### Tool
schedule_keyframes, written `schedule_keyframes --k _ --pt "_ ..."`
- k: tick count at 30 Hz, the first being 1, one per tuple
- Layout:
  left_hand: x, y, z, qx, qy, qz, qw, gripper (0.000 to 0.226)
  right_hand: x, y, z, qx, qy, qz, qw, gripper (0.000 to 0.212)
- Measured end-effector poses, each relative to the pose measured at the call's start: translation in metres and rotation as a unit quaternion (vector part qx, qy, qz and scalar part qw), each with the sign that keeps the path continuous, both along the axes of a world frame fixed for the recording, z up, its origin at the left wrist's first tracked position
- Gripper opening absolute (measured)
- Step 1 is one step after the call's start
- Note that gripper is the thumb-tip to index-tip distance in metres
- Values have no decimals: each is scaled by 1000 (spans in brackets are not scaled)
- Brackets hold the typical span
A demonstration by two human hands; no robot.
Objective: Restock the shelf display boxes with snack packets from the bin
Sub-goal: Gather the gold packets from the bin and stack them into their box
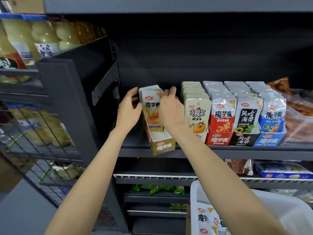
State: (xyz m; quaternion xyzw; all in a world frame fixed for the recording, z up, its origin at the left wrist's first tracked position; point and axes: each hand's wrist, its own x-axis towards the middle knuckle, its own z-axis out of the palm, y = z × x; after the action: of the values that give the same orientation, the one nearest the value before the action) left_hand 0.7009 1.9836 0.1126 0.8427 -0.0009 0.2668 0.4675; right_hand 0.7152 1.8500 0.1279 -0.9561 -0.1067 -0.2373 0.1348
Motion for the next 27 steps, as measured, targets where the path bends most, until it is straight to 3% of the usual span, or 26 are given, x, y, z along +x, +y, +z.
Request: schedule_keyframes --k 5,8,11,14,17,21,24,27 --pt "-27 -21 -4 69 -108 57 990 37 -32 -26 -7 64 -80 63 993 43" --pt "-55 -44 -4 63 -216 68 972 20 -60 -54 -16 156 -62 163 972 37" --pt "-89 -73 -11 57 -313 32 947 21 -95 -93 -33 212 -35 215 953 34" --pt "-126 -104 -34 43 -338 -66 938 23 -131 -147 -67 210 15 207 955 27" --pt "-158 -139 -69 47 -273 -169 946 30 -163 -207 -109 212 111 162 957 22" --pt "-172 -183 -119 128 -35 -269 954 19 -197 -276 -163 199 239 41 949 20" --pt "-172 -212 -151 217 163 -327 905 25 -214 -304 -190 113 297 -19 948 25" --pt "-166 -231 -183 354 262 -364 820 49 -229 -320 -207 -17 405 -22 914 44"
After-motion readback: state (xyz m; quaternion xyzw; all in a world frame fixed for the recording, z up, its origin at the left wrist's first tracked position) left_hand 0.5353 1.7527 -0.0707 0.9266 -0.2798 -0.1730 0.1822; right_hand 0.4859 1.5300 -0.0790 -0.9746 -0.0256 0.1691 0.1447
